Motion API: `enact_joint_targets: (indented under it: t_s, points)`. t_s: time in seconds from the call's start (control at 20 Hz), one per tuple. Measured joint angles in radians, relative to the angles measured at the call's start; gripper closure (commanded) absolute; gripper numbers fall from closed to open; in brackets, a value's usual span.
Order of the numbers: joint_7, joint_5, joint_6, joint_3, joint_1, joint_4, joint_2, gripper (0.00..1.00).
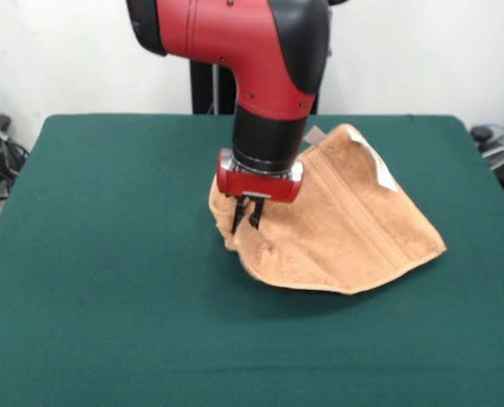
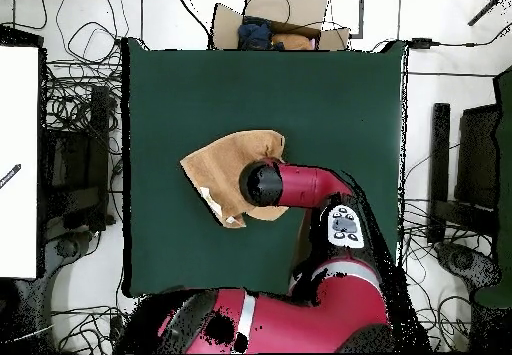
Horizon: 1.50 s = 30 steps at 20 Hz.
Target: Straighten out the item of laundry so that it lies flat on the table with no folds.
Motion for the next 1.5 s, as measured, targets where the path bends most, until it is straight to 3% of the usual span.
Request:
enact_joint_targets:
  t_s: [0.5, 1.5]
  points:
    - [0.000, 0.000, 0.109, 0.000, 0.014, -0.013, -0.070, 1.00]
    - [0.000, 0.000, 0.082, 0.019, 0.011, -0.126, 0.069, 1.00]
